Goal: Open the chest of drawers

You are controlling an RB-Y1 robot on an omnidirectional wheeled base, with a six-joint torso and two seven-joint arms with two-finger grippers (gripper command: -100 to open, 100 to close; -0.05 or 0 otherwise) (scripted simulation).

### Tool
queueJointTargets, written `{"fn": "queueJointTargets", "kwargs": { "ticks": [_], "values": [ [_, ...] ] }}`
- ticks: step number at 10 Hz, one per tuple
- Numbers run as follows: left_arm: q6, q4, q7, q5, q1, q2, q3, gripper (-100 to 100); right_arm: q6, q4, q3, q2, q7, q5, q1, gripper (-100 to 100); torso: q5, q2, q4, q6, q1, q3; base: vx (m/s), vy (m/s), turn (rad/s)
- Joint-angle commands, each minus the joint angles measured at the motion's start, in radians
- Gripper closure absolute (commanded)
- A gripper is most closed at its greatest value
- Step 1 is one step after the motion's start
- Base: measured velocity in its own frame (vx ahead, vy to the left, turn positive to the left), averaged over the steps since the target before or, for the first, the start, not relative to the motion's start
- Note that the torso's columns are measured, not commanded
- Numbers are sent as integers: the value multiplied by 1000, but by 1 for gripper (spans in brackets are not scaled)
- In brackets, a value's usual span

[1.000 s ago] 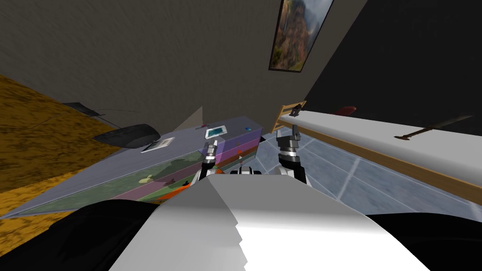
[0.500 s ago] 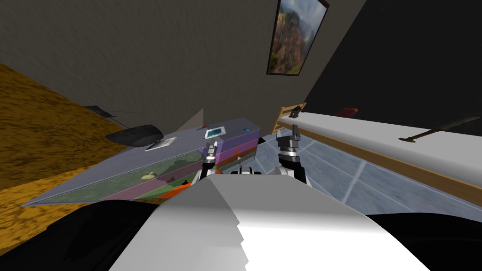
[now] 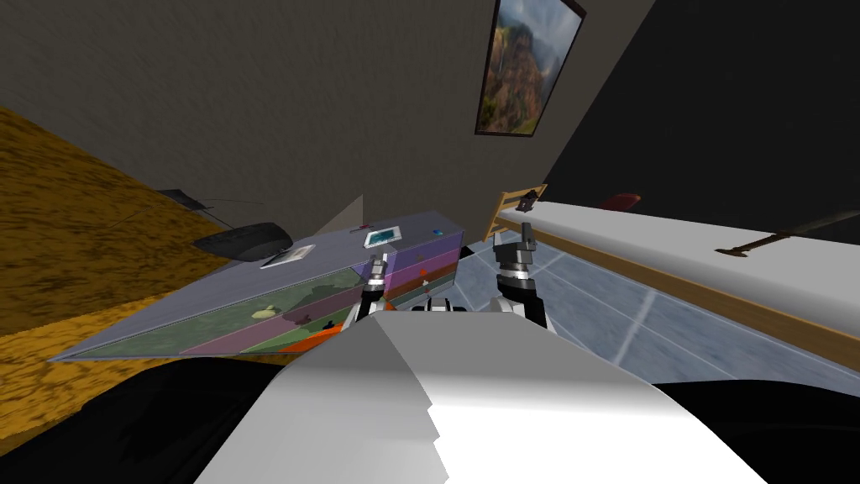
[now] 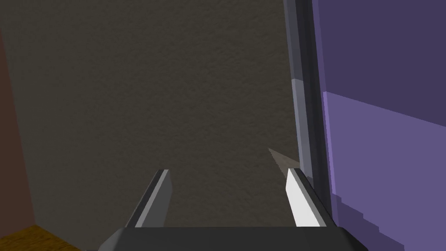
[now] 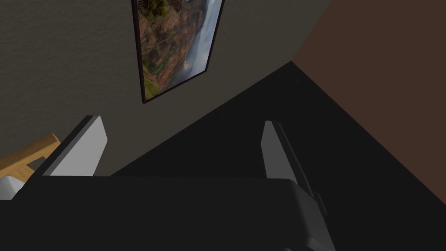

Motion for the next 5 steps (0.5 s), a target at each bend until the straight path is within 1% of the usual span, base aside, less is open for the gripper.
{"fn": "queueJointTargets", "kwargs": {
  "ticks": [1,2,3,5],
  "values": [
    [17,55,-1,-1,-1,-2,-10,-100,0,0,0,0,0,0,0,0,0,-1,-1,0,-2,0,3,-65,7],
    [17,55,-1,-1,-1,-2,-10,-100,0,0,0,0,0,0,0,0,-1,0,0,-2,-3,0,-3,-76,14],
    [21,88,-3,2,-8,-3,-5,-100,0,0,0,0,0,0,0,0,-3,-1,4,-1,0,-1,5,-102,22],
    [26,124,-6,5,-16,-5,0,-100,0,0,0,0,0,0,0,0,-4,-1,6,-2,2,-2,12,-114,27]
  ]
}}
